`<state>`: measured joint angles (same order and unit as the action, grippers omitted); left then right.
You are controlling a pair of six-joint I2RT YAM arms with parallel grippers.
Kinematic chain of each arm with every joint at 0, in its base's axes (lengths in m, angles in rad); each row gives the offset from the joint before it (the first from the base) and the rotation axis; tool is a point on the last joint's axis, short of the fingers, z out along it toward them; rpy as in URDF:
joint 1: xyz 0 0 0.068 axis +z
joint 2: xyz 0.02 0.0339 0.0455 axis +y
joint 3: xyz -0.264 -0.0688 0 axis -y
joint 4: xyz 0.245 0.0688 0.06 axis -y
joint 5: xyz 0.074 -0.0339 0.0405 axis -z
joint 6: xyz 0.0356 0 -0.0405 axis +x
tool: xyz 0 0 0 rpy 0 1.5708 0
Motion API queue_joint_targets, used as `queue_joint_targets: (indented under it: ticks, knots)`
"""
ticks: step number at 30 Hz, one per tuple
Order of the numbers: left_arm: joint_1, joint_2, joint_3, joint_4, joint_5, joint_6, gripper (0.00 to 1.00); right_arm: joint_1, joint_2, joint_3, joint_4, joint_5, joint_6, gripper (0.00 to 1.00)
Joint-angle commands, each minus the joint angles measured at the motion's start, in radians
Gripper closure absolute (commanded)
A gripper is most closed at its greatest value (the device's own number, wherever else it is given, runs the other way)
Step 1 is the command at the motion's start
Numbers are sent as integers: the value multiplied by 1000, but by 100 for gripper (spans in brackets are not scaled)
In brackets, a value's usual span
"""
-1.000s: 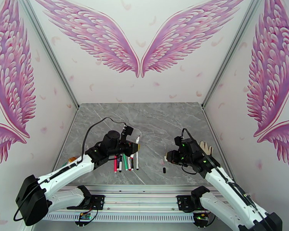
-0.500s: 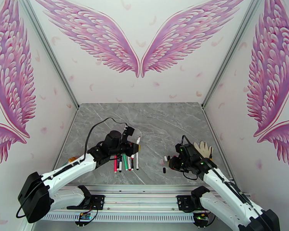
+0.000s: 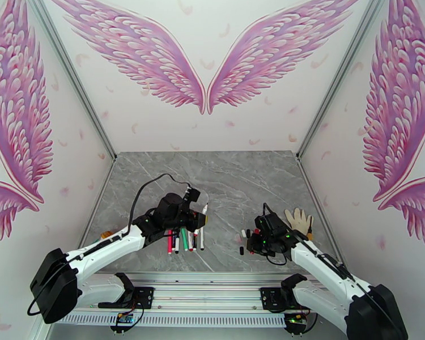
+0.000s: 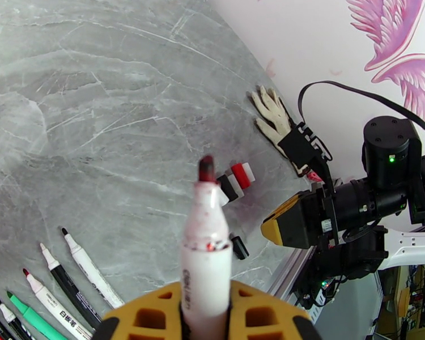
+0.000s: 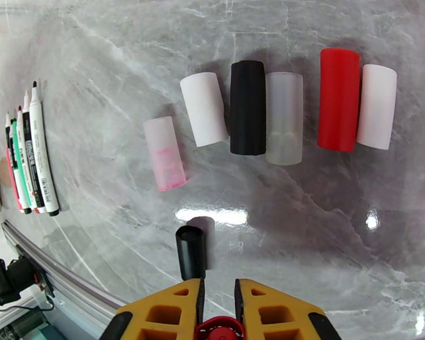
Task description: Open the pen caps
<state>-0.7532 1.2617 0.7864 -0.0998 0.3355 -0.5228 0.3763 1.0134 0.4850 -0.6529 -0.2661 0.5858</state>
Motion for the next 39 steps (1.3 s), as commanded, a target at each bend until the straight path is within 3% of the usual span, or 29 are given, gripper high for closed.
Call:
queue_joint_targets:
  ticks: [1,16,30,39]
  knots:
    - [-10,18,38,-4,-11,9,92,8,17,-11,45,-12,-16,88]
    - [-32,56,51,18,-6,3,92,8,118,-4,110,-35,-16,83]
    - [-50,59,65,10,-24,4,92,9,137,-8,116,-38,-19,66]
    - [-80,59,78,-18,-90,3,92,12,107,0,100,-35,-9,67]
